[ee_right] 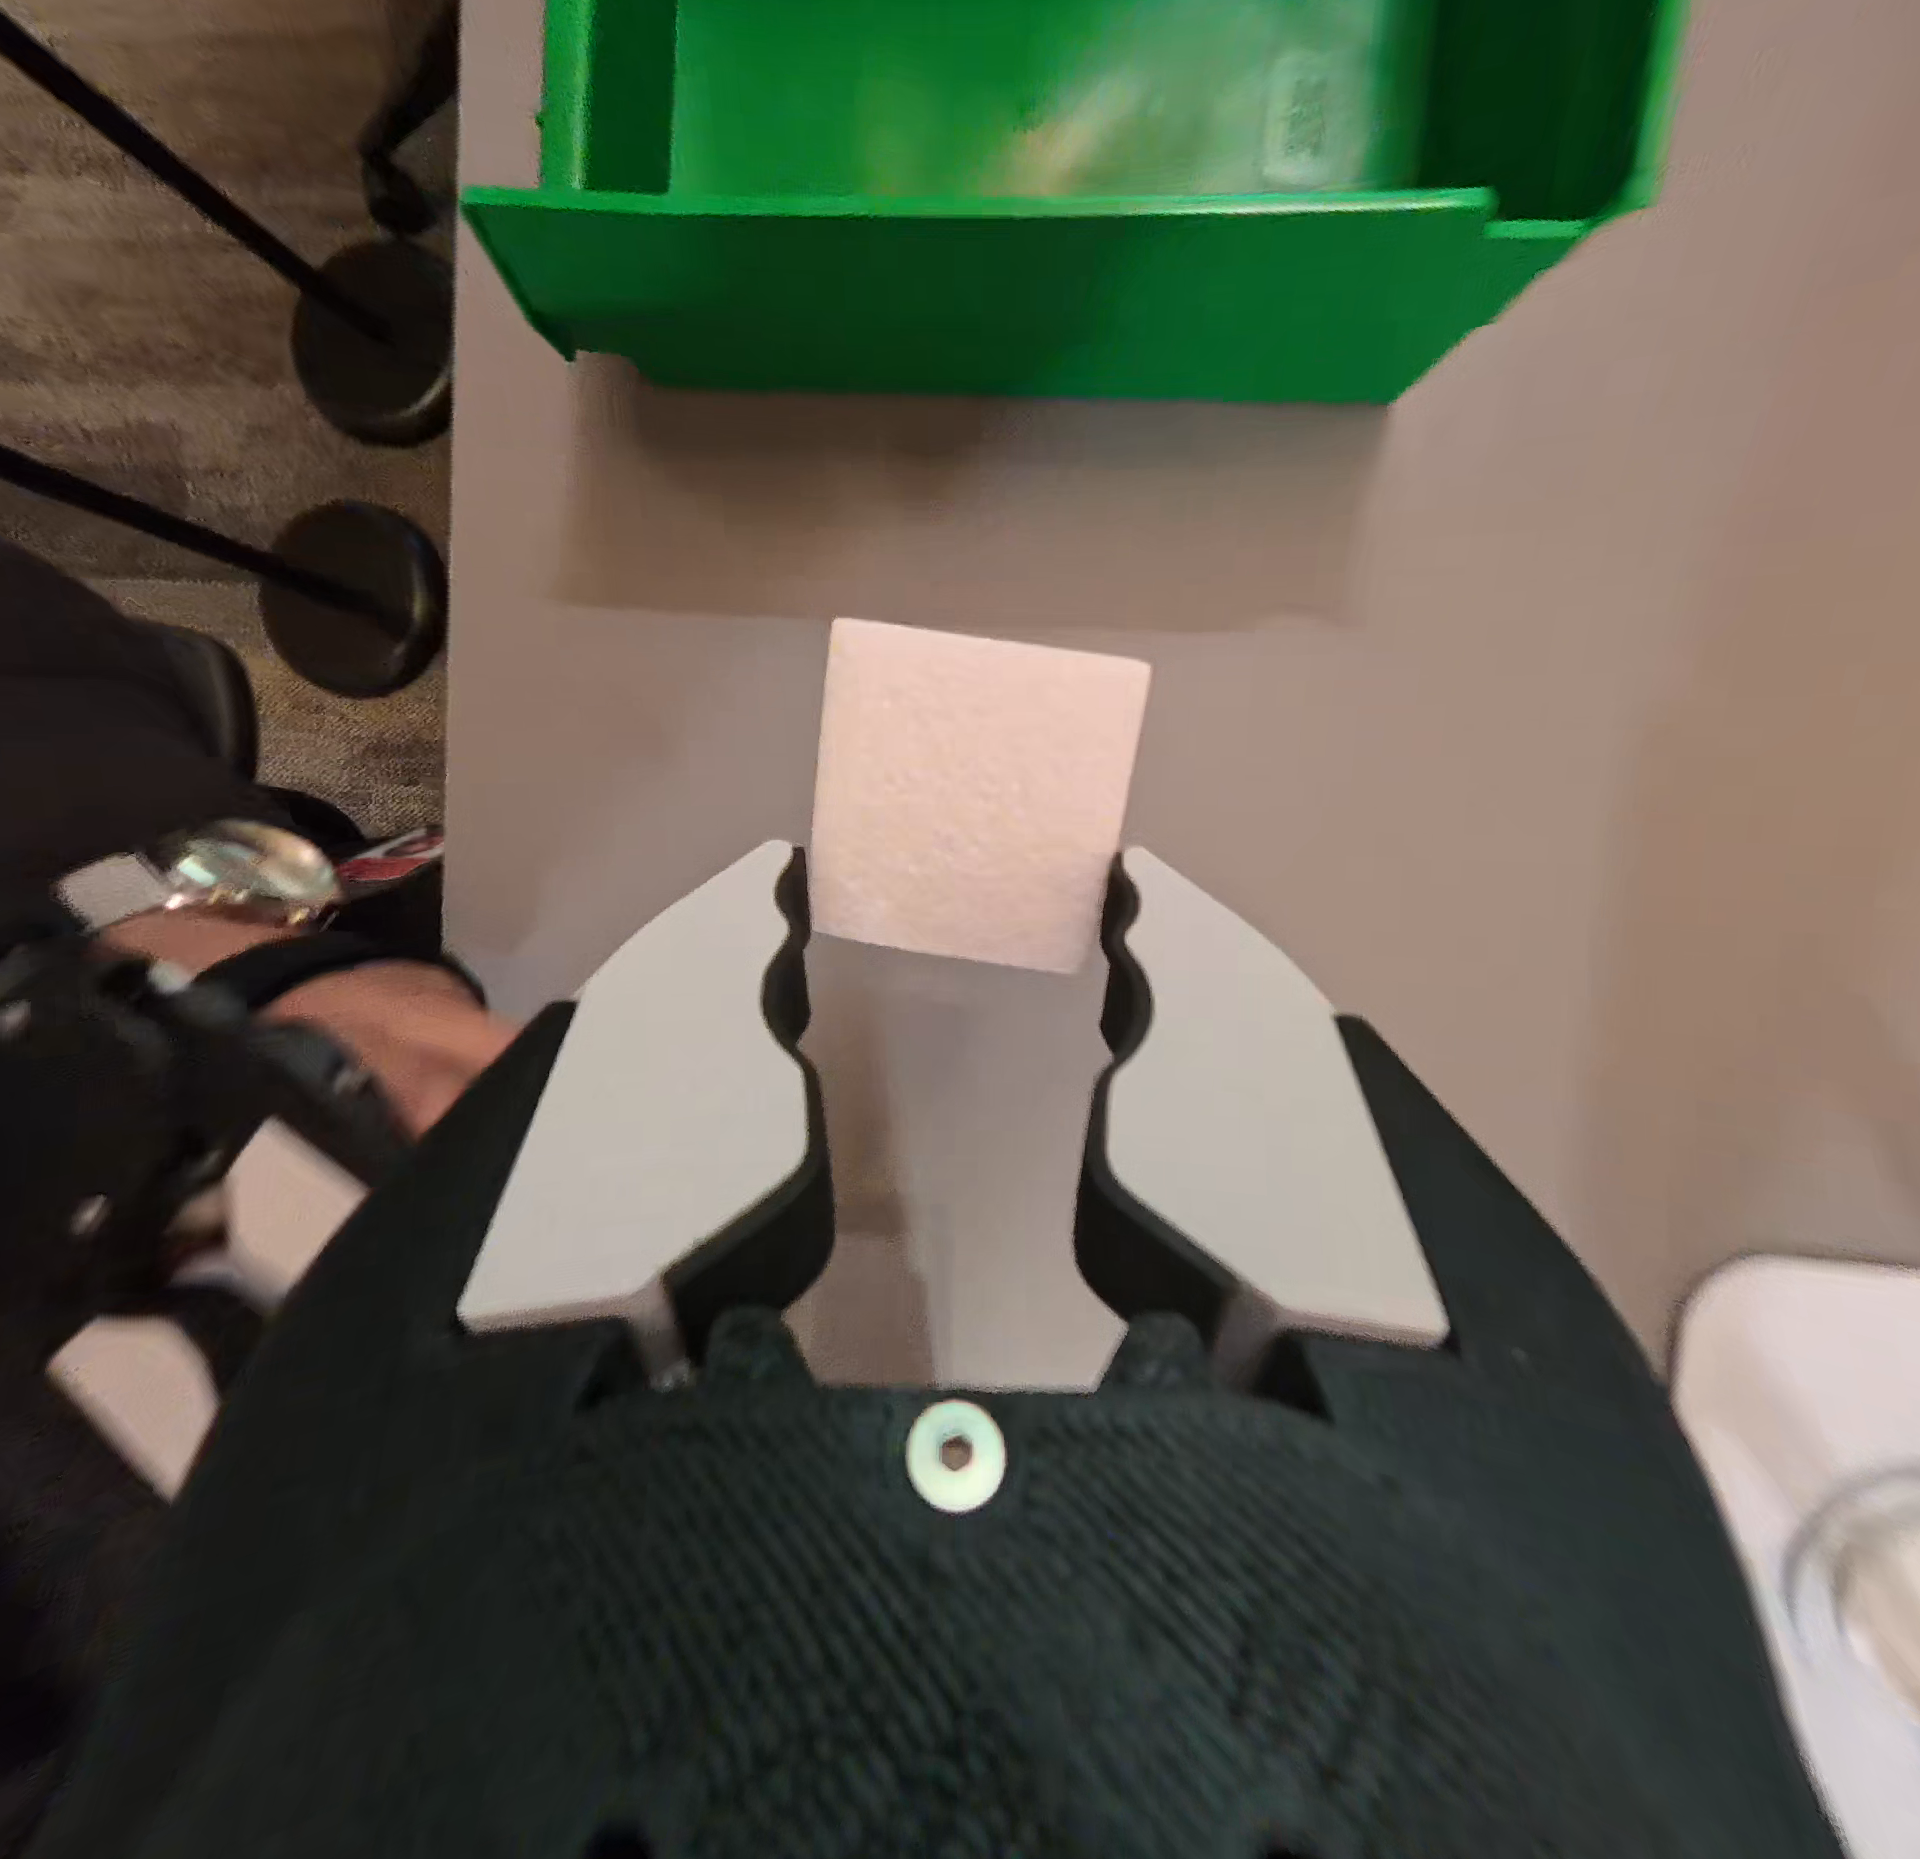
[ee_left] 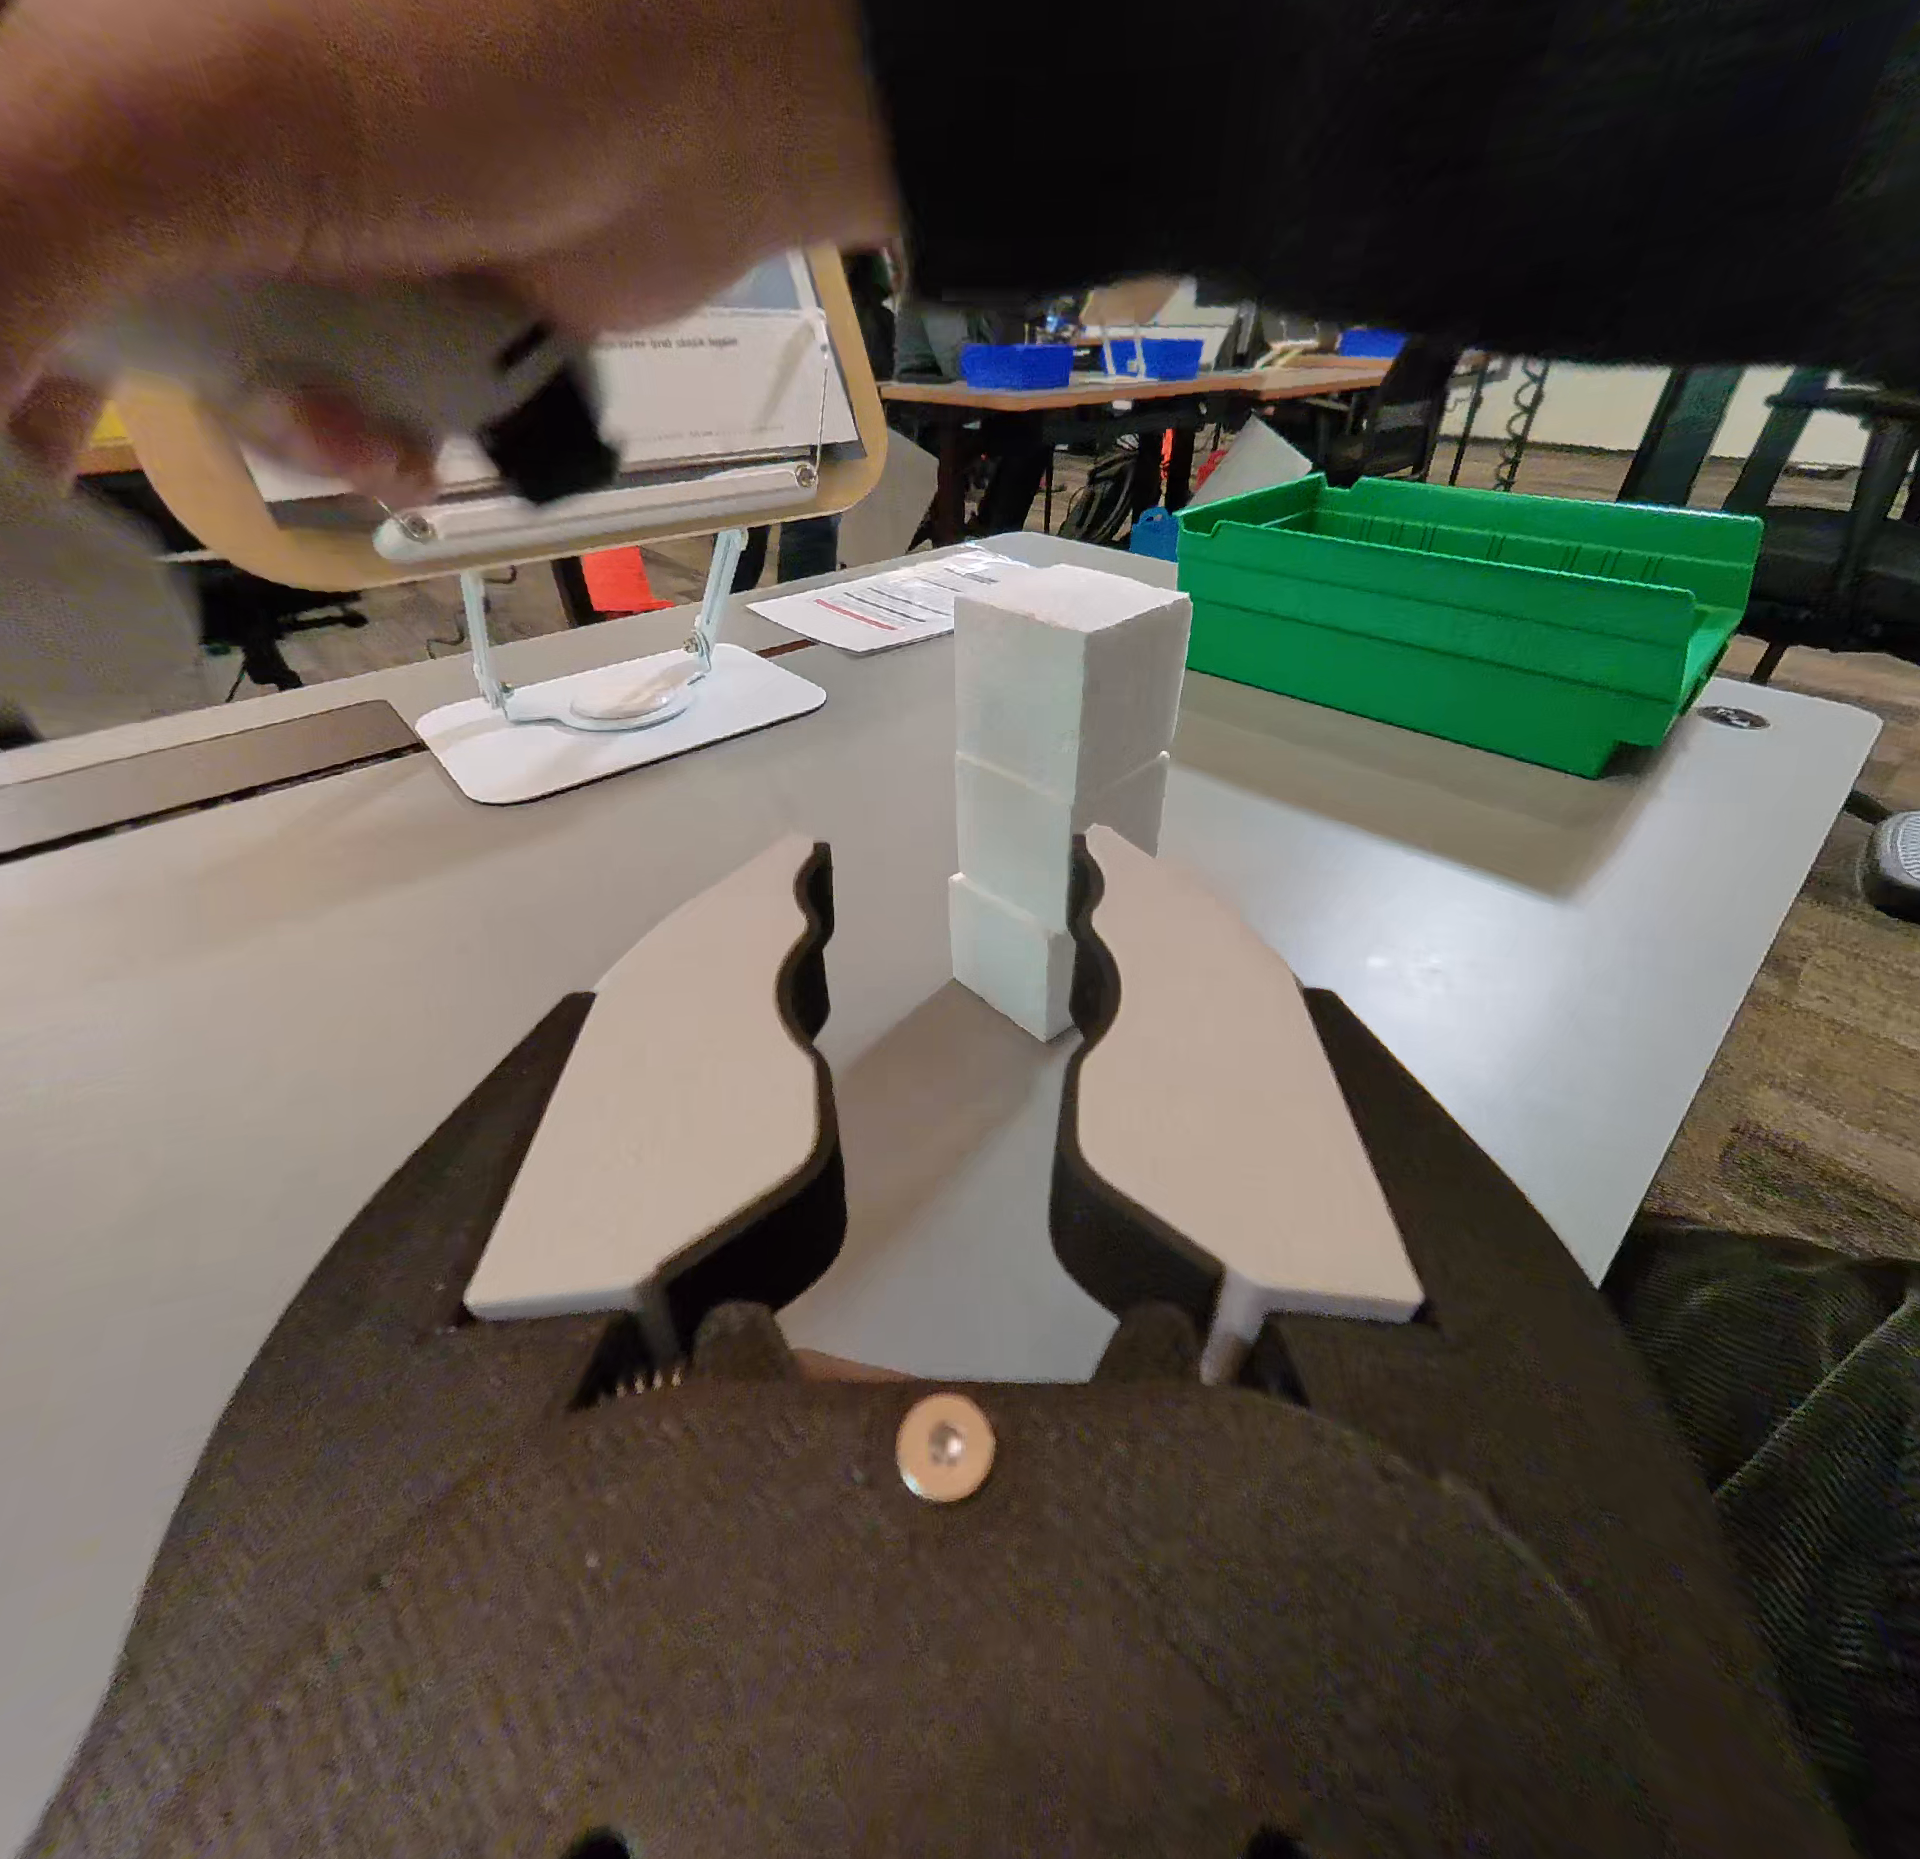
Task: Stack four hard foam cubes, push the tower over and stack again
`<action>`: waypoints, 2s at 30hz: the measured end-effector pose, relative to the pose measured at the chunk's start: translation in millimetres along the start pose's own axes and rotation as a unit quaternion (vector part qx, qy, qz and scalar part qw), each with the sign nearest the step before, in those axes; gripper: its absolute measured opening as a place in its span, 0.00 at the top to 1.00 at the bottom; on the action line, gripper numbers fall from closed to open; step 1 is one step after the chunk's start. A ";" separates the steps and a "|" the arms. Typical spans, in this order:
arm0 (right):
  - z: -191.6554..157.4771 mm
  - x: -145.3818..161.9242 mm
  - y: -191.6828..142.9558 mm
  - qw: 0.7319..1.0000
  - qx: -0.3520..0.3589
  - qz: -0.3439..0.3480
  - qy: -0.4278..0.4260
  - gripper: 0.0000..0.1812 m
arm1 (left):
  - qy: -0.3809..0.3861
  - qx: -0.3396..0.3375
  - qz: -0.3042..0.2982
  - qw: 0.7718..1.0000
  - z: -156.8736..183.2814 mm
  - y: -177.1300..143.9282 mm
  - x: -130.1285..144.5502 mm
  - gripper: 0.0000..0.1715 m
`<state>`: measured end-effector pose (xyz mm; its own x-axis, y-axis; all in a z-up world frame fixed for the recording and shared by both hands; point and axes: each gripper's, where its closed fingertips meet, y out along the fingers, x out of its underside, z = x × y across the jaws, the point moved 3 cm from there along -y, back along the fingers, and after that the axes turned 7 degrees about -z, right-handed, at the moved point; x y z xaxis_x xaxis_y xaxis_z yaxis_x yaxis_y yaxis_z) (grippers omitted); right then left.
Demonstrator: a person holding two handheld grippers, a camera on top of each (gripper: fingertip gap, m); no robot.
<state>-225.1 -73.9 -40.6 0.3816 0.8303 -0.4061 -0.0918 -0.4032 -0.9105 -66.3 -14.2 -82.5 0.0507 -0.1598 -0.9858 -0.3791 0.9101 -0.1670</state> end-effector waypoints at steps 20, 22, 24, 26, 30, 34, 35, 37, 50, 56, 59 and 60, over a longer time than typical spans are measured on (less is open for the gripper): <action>-62.0 205.8 -153.6 0.995 0.002 -0.091 -0.033 0.70 | -0.014 -0.016 -0.046 0.999 -7.4 10.3 21.2 0.74; -63.1 213.1 -148.1 0.994 -0.002 -0.108 -0.035 0.69 | -0.016 -0.020 -0.049 0.998 -9.6 10.6 22.7 0.73; -63.6 217.7 -143.3 0.992 -0.014 -0.122 -0.041 0.69 | -0.014 -0.022 -0.053 0.998 -10.9 11.3 24.5 0.73; -61.6 220.2 -139.6 0.989 -0.021 -0.134 -0.050 0.69 | -0.013 -0.022 -0.056 0.998 -11.1 12.1 25.6 0.73; -54.7 219.3 -133.9 0.987 -0.030 -0.148 -0.057 0.69 | -0.011 -0.020 -0.057 0.998 -10.4 12.0 25.5 0.73; -48.3 220.3 -127.1 0.985 -0.029 -0.160 -0.060 0.69 | -0.013 -0.017 -0.055 0.998 -10.6 11.9 24.6 0.73; -47.4 220.9 -125.7 0.984 -0.028 -0.162 -0.061 0.69 | -0.014 -0.016 -0.055 0.998 -10.6 11.8 24.5 0.73; -46.5 222.0 -123.6 0.984 -0.028 -0.165 -0.063 0.69 | -0.017 -0.014 -0.055 0.998 -10.4 11.9 24.4 0.73; -50.8 221.7 -123.4 0.985 -0.035 -0.157 -0.064 0.69 | -0.011 -0.014 -0.059 0.998 -8.7 12.6 25.2 0.72; -50.2 221.4 -122.4 0.986 -0.031 -0.151 -0.067 0.69 | -0.010 -0.014 -0.059 0.998 -8.3 12.5 25.0 0.73; -49.2 220.6 -122.1 0.986 -0.031 -0.149 -0.066 0.69 | -0.010 -0.013 -0.059 0.998 -8.0 12.6 25.1 0.73; -49.0 220.2 -122.0 0.986 -0.031 -0.148 -0.066 0.69 | -0.010 -0.013 -0.060 0.998 -8.0 12.9 25.6 0.73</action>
<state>-84.8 139.2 -15.2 0.2595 0.9564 -0.1337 0.0630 -0.1549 -0.9859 -77.3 -9.6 -109.7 0.1149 -0.2586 -0.9591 -0.3940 0.8745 -0.2830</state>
